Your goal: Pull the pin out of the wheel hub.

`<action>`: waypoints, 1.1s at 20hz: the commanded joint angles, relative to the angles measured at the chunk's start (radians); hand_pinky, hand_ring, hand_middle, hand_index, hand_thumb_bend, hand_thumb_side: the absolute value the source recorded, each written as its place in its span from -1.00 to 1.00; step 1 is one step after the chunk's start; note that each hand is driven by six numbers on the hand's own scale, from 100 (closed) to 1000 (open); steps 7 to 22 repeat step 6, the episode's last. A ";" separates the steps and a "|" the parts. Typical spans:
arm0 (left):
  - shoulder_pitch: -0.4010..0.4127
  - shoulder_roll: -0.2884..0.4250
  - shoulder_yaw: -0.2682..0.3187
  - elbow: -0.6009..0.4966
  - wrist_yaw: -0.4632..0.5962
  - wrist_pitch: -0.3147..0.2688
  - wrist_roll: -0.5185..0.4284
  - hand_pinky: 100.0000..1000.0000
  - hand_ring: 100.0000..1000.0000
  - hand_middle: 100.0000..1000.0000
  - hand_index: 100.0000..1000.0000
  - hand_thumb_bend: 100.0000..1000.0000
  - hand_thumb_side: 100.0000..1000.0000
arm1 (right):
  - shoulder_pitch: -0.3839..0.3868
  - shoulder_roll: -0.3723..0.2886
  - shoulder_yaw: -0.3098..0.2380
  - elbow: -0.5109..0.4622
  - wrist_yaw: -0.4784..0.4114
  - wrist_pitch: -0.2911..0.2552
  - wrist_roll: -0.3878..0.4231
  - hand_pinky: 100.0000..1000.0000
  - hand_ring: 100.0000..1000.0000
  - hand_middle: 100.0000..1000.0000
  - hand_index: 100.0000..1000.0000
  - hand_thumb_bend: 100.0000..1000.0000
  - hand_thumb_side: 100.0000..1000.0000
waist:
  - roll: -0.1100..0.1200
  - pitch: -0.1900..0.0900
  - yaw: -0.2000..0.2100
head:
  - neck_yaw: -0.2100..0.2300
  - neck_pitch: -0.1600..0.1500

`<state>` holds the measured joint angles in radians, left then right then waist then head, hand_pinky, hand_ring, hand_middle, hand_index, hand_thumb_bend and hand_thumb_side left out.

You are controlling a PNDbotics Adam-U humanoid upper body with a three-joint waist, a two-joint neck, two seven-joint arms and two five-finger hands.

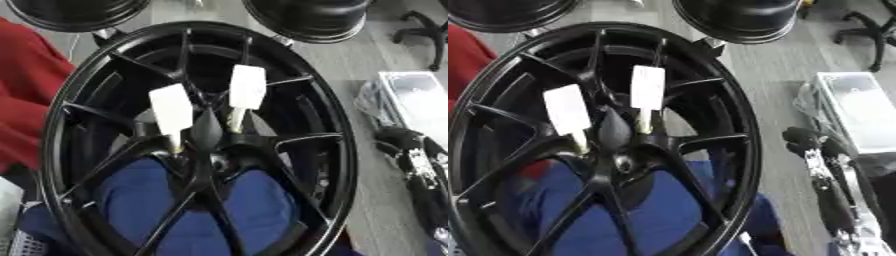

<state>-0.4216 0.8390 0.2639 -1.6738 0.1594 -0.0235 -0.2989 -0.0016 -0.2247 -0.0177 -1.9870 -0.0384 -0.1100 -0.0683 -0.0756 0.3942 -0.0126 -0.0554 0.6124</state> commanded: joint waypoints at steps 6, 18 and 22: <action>0.029 -0.161 0.045 -0.224 0.134 -0.064 0.133 0.21 0.28 0.10 0.30 -0.13 -0.25 | -0.015 -0.014 0.000 -0.013 -0.005 -0.020 0.003 0.69 0.62 0.33 0.44 -1.00 0.38 | -0.002 -0.010 0.002 | 0.021 -0.011; 0.029 -0.161 0.045 -0.224 0.134 -0.064 0.133 0.21 0.28 0.10 0.30 -0.13 -0.25 | -0.015 -0.014 0.000 -0.013 -0.005 -0.020 0.003 0.69 0.62 0.33 0.44 -1.00 0.38 | -0.002 -0.010 0.002 | 0.021 -0.011; 0.029 -0.161 0.045 -0.224 0.134 -0.064 0.133 0.21 0.28 0.10 0.30 -0.13 -0.25 | -0.015 -0.014 0.000 -0.013 -0.005 -0.020 0.003 0.69 0.62 0.33 0.44 -1.00 0.38 | -0.002 -0.010 0.002 | 0.021 -0.011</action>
